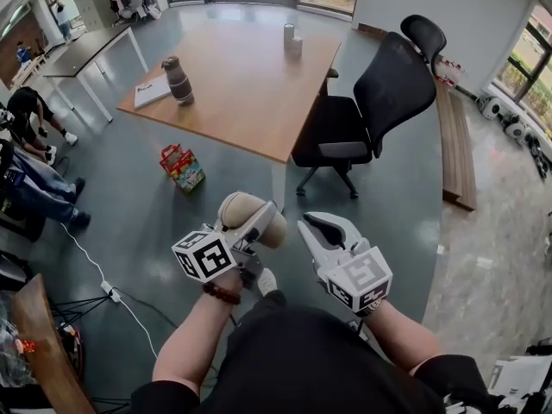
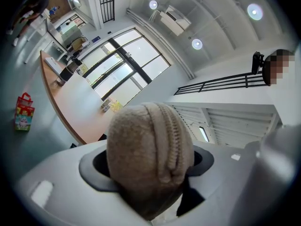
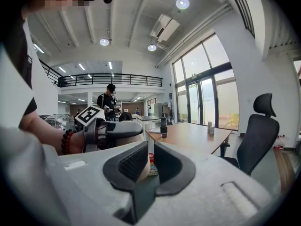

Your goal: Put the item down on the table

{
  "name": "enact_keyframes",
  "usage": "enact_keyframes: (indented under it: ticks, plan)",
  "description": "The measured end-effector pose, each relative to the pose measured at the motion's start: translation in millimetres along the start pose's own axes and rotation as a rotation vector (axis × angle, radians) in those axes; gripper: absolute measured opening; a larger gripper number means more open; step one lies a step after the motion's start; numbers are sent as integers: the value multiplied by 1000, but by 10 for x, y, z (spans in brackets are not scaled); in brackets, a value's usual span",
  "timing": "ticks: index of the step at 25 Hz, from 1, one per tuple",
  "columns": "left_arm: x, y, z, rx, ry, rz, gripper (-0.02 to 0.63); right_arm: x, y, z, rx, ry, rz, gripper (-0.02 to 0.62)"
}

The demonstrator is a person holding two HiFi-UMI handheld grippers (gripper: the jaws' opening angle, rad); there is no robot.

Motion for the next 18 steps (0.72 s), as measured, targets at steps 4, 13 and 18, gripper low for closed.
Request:
enact_keyframes:
  ticks: [4,13,18]
  plan:
    - [-300,149,185,-3,-33,-4,367,94,349,96,-13,-2,8,43]
    - [-808,400,620,30,-183,-48,367,96,1033,313,-83,-56,69,132]
    - [-966,504,792,32,-251,-71,367,107,1324,378,-108,-80,93,194]
Point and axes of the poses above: the fingertips, and each gripper's own axes: y forward along the fingers, x to its right, z out of its top, the point moved 3 cm from there along -y, backward along the fingers, and after that the axes turned 6 degrees about y, right-handed, at the moved point
